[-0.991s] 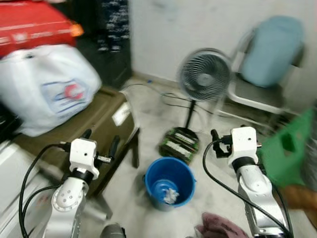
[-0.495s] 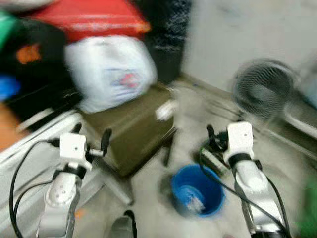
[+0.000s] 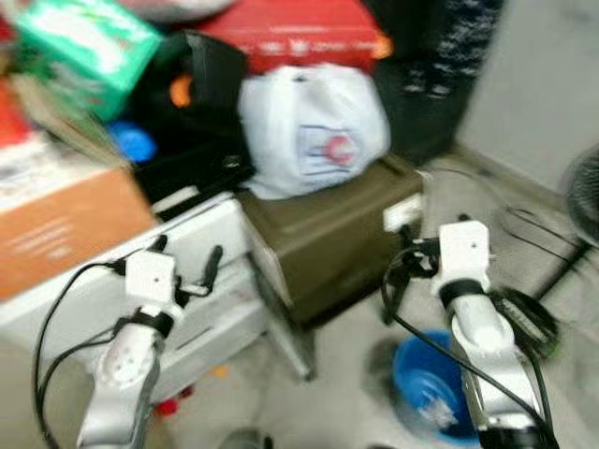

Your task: Clean up the room

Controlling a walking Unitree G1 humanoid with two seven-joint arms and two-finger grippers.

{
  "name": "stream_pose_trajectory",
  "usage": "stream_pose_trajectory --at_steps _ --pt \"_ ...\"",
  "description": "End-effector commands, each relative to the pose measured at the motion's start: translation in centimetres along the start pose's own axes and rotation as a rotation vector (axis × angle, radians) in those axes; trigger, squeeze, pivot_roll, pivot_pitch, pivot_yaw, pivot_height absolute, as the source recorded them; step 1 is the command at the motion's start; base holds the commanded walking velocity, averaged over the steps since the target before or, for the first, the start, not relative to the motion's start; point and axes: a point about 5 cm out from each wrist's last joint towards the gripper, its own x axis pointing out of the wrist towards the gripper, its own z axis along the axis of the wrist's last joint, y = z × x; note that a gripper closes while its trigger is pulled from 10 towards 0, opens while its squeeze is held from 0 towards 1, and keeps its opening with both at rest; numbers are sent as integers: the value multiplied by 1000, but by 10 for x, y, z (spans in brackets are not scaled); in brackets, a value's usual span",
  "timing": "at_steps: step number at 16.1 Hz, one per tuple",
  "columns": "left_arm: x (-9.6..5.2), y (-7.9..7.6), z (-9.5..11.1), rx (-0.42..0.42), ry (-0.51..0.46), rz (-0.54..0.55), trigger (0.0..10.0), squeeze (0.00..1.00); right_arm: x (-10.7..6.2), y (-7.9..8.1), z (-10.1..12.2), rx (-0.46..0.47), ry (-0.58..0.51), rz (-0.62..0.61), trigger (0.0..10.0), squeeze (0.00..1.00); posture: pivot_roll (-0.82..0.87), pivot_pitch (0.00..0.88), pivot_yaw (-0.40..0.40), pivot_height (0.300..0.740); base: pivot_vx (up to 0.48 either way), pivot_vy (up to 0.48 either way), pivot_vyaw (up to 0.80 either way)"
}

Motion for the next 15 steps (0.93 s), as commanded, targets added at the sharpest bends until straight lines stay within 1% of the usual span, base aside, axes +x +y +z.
stream_pose_trajectory --at_steps 1,4,5,6,8,10,11,12,13,15 --pt "3 4 -3 22 26 -20 10000 0 -4 2 2 22 -11 -16 10000 0 -65 32 84 740 0 0 0" --pt "9 5 -2 27 23 -30 10000 0 -8 1 0 20 -2 -22 10000 0 -67 36 80 740 0 0 0" --pt "9 6 -2 28 23 -24 10000 0 -7 1 0 4 -5 -13 10000 0 -66 38 74 740 0 0 800" --pt "7 5 -2 29 26 -17 10000 0 -6 2 1 2 -7 1 10000 0 -59 44 55 740 0 0 800" --pt "2 5 -6 31 42 -7 10000 0 -3 3 2 6 -6 12 10000 0 -54 47 40 740 0 0 800" --pt "-1 3 -10 34 74 16 10000 0 -1 3 2 6 -2 25 10000 0 -38 54 22 740 0 0 800" --pt "-4 2 -12 20 91 28 10000 0 0 4 1 6 4 36 10000 0 -34 56 17 740 0 0 800" --pt "-5 3 -13 21 92 23 10000 0 1 8 1 10 3 48 10000 0 -32 55 15 740 0 0 800" --pt "-7 1 -13 23 97 -14 10000 0 1 9 2 9 2 51 10000 0 -28 53 13 740 0 0 800" --pt "-8 -1 -12 41 95 -44 10000 0 2 9 2 10 2 53 10000 0 -29 59 13 740 0 0 800"
